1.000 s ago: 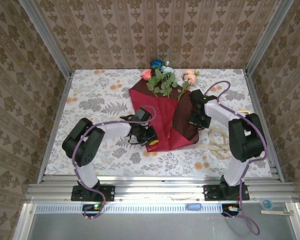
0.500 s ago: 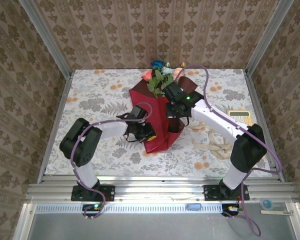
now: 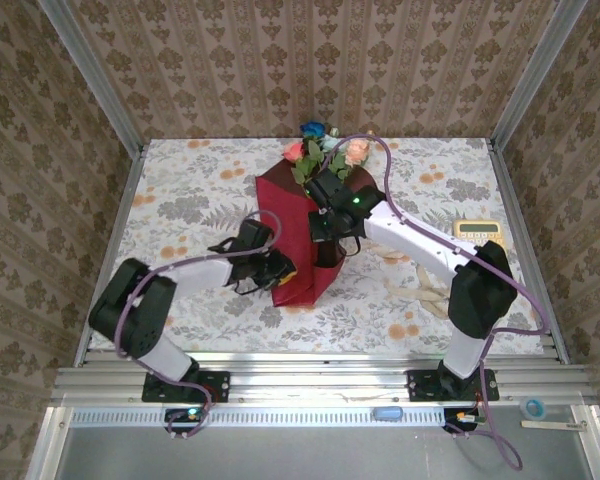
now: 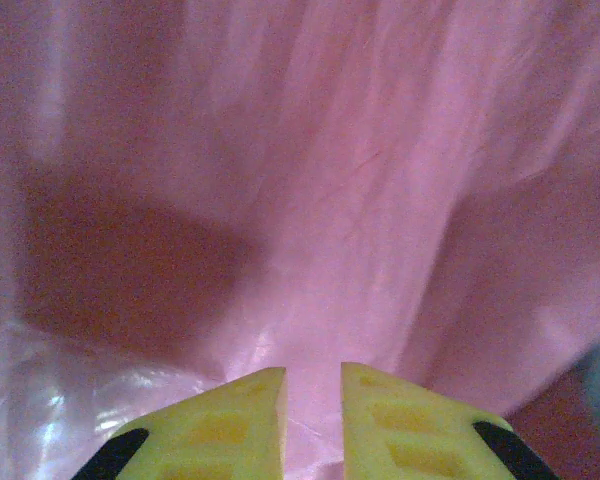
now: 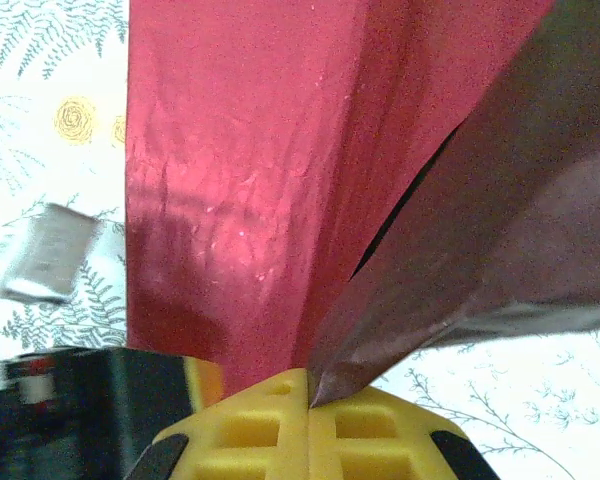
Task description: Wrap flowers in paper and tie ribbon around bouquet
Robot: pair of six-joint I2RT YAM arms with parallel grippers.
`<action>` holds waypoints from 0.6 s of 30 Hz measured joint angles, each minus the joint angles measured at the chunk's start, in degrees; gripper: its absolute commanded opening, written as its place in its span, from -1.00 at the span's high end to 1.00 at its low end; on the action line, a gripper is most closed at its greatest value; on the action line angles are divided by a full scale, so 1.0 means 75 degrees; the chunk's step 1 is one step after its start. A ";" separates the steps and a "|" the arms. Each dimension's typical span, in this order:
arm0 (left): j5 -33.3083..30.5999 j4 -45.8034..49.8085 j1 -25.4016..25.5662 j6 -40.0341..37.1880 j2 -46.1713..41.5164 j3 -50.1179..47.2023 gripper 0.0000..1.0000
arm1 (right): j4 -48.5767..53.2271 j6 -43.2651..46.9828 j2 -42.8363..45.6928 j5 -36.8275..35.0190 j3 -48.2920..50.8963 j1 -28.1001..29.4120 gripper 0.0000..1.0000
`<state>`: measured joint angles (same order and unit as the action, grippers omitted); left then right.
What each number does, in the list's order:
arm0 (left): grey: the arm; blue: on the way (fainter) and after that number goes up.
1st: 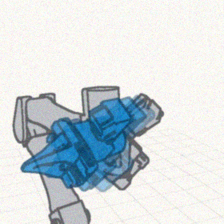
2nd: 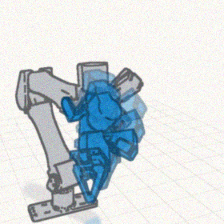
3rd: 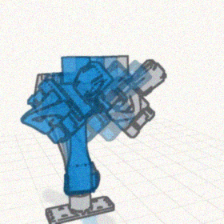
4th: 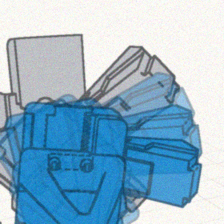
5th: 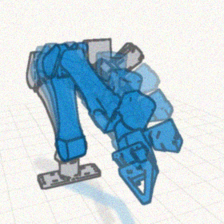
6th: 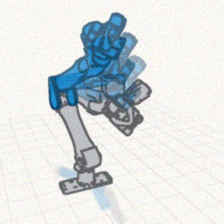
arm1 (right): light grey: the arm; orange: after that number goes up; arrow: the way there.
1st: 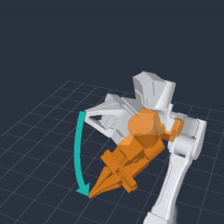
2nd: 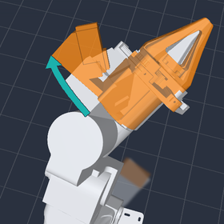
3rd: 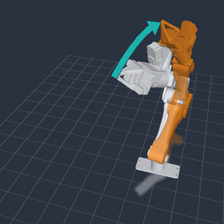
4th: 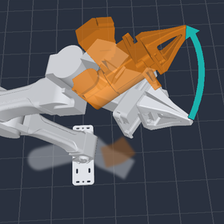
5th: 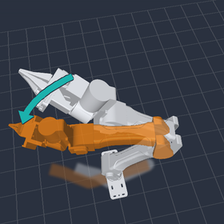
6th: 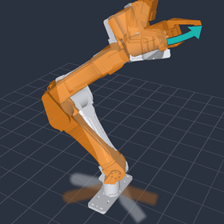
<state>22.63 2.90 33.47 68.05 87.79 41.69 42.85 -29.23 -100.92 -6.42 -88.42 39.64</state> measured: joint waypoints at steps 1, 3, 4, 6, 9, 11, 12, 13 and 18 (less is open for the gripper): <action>0.0017 -0.0067 -0.0140 0.0035 -0.0111 -0.0082 0.64 | 0.0006 0.0029 0.0000 -0.0006 -0.0006 0.0000 1.00; 0.0061 -0.0233 -0.0440 0.0134 -0.0157 -0.0286 0.67 | 0.0017 0.0079 0.0000 -0.0026 -0.0017 0.0003 1.00; 0.0058 -0.0265 -0.0525 0.0157 -0.0152 -0.0393 0.67 | 0.0029 0.0090 0.0000 -0.0032 -0.0020 0.0003 1.00; 0.0050 -0.0303 -0.0685 0.0271 -0.0157 -0.0755 0.67 | 0.0029 0.0137 0.0006 -0.0058 -0.0020 0.0041 1.00; 0.0131 -0.0411 -0.0935 0.0411 -0.0157 -0.1174 0.70 | 0.0047 0.0198 0.0006 -0.0085 -0.0055 0.0149 1.00; 0.0207 -0.0551 -0.1099 0.0428 -0.0114 -0.1177 0.75 | 0.0105 0.0254 0.0006 -0.0090 -0.0146 0.0291 1.00; 0.0271 -0.0647 -0.1163 0.0440 -0.0017 -0.1177 0.77 | 0.0143 0.0280 0.0006 -0.0096 -0.0221 0.0405 1.00; 0.0347 -0.0734 -0.1192 0.0449 0.0070 -0.1166 0.79 | 0.0149 0.0303 0.0006 -0.0105 -0.0271 0.0498 1.00; 0.0411 -0.1291 -0.1160 0.0621 0.0163 -0.1343 0.86 | 0.0312 0.0332 0.0006 -0.0233 -0.0606 0.1221 1.00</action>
<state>25.71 -6.79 24.77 72.71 89.01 31.62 45.19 -26.74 -100.88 -8.16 -92.97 48.80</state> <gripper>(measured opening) 0.075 0.061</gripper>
